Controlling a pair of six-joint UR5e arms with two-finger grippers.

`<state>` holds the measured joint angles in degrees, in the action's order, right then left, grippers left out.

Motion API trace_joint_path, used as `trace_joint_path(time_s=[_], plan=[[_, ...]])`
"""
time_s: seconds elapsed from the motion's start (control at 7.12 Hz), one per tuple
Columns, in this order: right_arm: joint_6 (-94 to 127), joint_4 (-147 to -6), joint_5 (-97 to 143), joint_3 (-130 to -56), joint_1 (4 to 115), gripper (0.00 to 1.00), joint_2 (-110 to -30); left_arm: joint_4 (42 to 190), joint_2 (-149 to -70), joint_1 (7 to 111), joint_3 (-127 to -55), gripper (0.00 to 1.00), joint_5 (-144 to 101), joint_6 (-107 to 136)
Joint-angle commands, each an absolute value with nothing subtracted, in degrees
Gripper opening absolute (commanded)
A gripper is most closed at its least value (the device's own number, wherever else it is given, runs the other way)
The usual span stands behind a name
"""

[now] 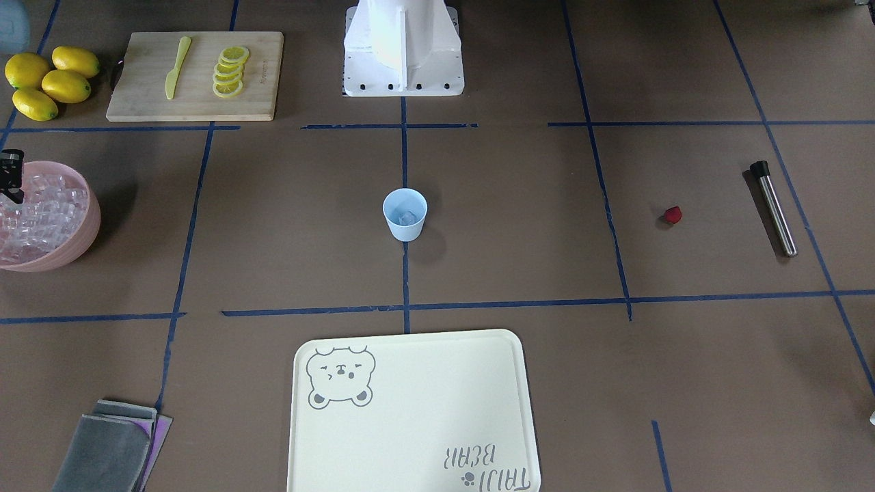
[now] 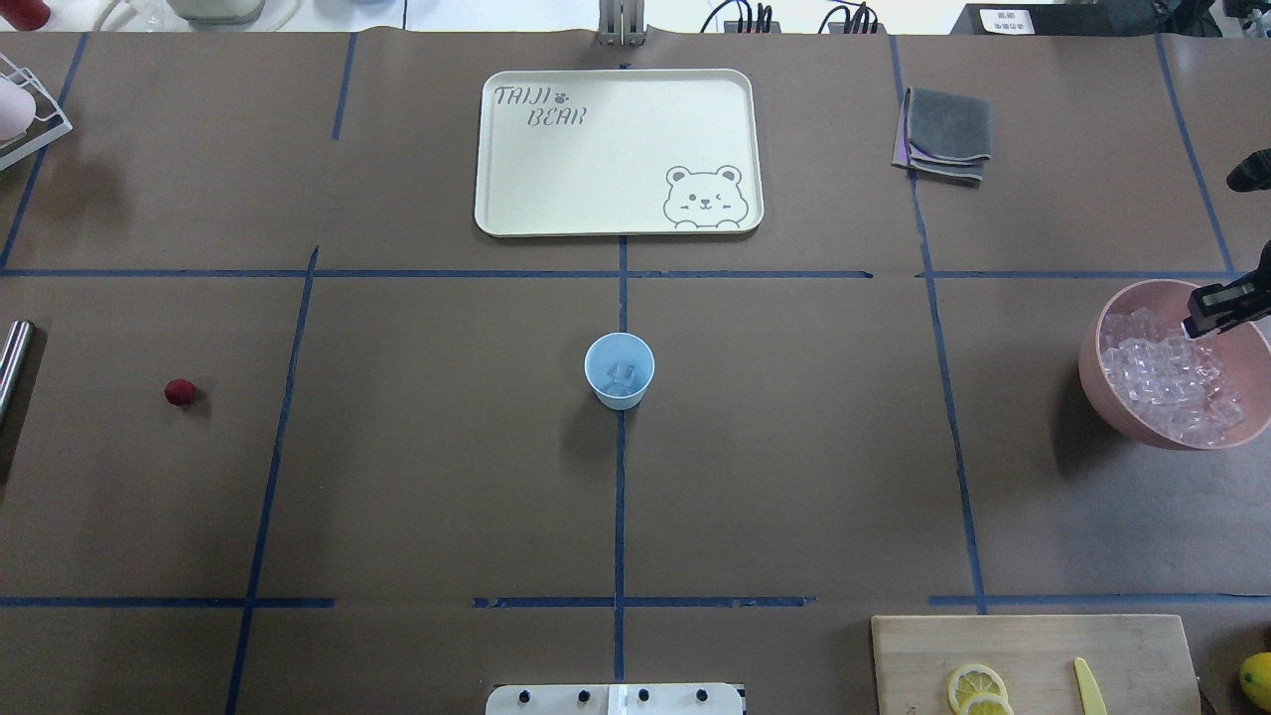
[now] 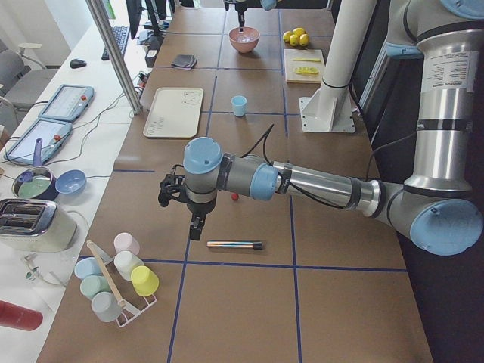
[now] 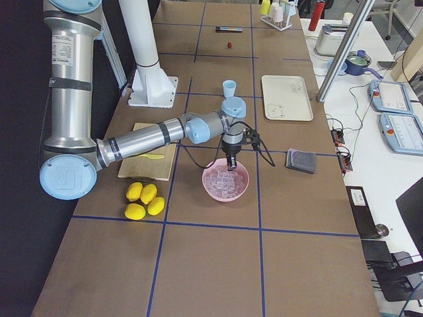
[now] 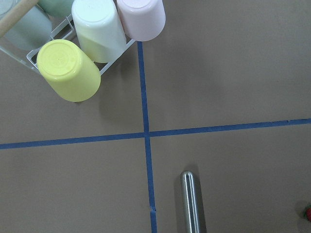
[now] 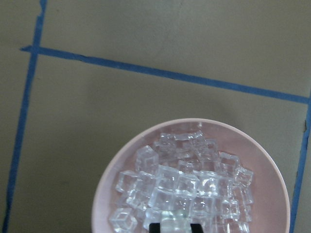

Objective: Mash ice and strawberries in cup
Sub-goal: 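Lift the ice cube and carry it over the light-blue cup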

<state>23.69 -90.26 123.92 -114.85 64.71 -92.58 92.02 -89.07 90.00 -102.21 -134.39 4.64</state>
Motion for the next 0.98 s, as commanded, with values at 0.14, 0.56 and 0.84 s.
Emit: trace_joint_path(time_s=[0.14, 0.56, 0.84], plan=[[32.1, -98.6, 124.5, -116.1, 59.0, 0.00, -78.2, 91.9, -88.9, 90.0, -102.1, 1.00, -134.4, 4.6], [51.7, -103.1, 123.4, -114.1, 47.1, 0.00, -62.1, 91.9, -88.9, 90.0, -101.8, 1.00, -134.3, 4.7], [64.0, -103.1, 115.3, -110.2, 37.7, 0.00, -52.6, 91.9, -88.9, 90.0, -101.6, 1.00, -134.3, 4.6]])
